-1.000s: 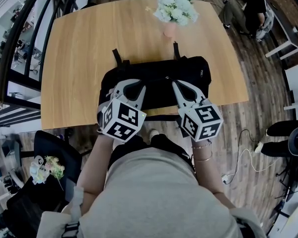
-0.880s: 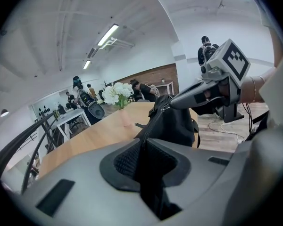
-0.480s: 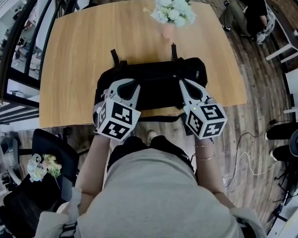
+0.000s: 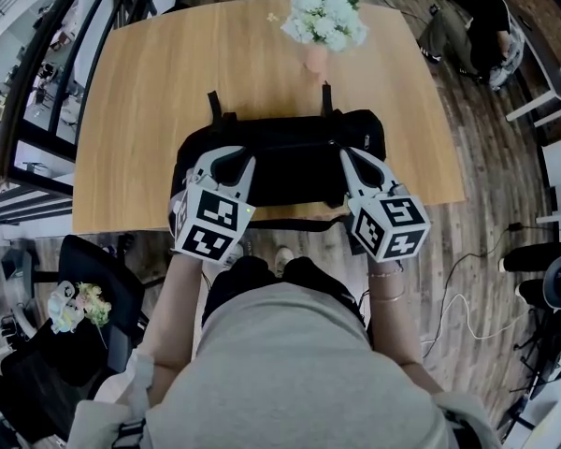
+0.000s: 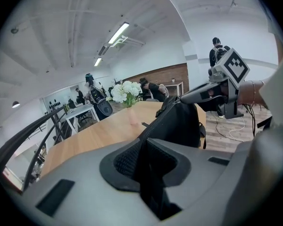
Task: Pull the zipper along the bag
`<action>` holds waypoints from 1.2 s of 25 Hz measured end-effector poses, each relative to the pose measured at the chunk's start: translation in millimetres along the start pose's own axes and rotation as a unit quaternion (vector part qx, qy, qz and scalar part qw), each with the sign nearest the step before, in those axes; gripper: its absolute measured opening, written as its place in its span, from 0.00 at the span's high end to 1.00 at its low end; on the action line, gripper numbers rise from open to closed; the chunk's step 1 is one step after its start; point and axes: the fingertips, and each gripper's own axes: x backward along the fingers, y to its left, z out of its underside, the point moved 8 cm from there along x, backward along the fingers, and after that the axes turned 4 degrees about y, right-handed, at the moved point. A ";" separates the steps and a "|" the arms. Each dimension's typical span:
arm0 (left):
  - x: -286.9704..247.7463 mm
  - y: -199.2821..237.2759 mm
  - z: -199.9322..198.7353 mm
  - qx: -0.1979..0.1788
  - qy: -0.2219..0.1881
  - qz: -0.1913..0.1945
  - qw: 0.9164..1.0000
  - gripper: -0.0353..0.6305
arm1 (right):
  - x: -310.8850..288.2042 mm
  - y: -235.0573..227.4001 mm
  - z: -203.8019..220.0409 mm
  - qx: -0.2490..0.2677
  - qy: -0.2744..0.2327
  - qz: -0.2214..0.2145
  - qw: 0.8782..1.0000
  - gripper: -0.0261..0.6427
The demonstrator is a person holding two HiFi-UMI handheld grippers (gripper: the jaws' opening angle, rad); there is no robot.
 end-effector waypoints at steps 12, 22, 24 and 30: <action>-0.9 0.3 -1.1 0.022 0.002 -0.035 0.999 0.86 | 17.5 -52.2 2.2 -0.017 -0.011 0.032 0.999 0.94; 0.1 -5.8 0.9 0.031 0.010 -0.054 0.998 0.85 | 18.5 -51.7 7.1 -0.014 -0.013 0.021 1.000 0.94; 0.3 -8.2 2.5 0.030 0.014 -0.059 0.998 0.85 | 19.5 -49.4 8.4 -0.015 -0.016 0.018 1.000 0.94; 7.0 -9.3 3.6 0.057 0.018 -0.068 0.996 0.80 | 21.6 -42.3 8.0 -0.001 -0.006 0.023 1.000 0.94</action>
